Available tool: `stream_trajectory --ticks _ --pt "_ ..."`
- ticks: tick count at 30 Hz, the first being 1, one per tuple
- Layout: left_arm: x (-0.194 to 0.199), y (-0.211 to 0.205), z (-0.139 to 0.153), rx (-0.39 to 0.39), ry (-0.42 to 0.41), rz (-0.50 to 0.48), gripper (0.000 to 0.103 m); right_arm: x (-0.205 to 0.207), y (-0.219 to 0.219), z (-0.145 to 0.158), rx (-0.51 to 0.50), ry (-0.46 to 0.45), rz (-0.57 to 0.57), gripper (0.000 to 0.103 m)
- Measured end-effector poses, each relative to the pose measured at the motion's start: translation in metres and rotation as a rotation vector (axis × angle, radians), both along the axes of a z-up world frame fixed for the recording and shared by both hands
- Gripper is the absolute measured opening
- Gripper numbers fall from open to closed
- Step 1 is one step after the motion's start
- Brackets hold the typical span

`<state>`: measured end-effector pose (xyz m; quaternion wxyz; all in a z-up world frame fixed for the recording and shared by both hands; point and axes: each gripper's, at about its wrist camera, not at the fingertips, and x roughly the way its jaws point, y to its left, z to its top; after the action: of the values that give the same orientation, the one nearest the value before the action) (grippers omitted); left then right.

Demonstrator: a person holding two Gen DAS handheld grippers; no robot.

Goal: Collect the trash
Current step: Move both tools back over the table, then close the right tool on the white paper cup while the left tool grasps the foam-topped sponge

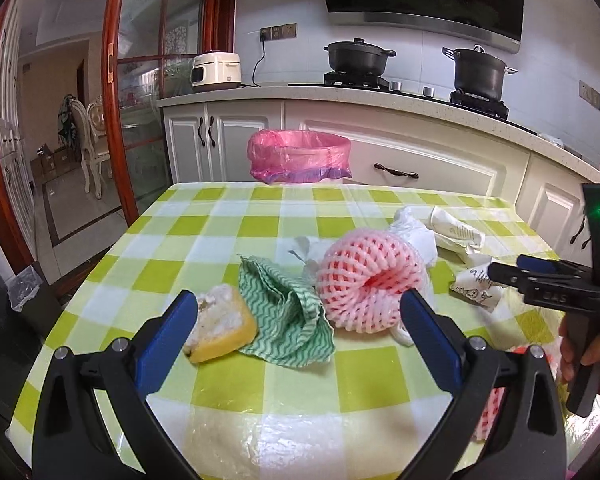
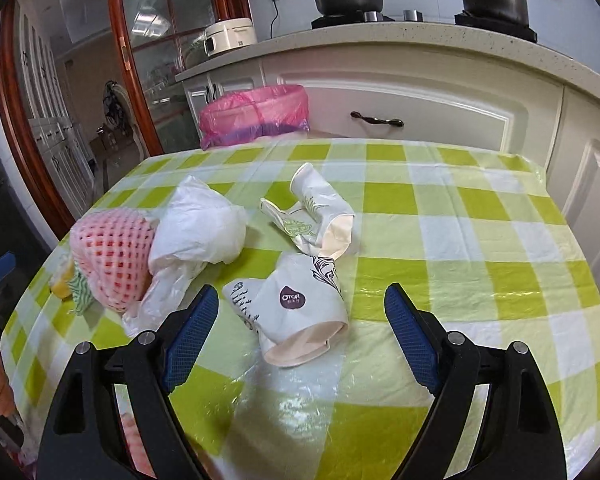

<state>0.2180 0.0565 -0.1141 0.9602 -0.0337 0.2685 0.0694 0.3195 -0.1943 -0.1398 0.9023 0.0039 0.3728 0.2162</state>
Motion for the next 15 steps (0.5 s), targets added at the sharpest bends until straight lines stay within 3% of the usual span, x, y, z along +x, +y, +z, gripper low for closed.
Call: stream_trajectory --ticks 7,12,15 --pt "0.01 -0.003 -0.005 -0.004 0.01 0.011 0.098 0.014 0.009 -0.007 0.0 0.039 0.027 0.08" --pt "0.012 -0.004 -0.008 -0.006 0.023 0.019 0.098 0.016 0.014 -0.011 -0.01 0.07 0.06 0.065" --pt "0.012 -0.006 -0.007 -0.005 0.023 0.012 0.098 0.012 0.013 -0.01 -0.008 0.065 0.063 0.064"
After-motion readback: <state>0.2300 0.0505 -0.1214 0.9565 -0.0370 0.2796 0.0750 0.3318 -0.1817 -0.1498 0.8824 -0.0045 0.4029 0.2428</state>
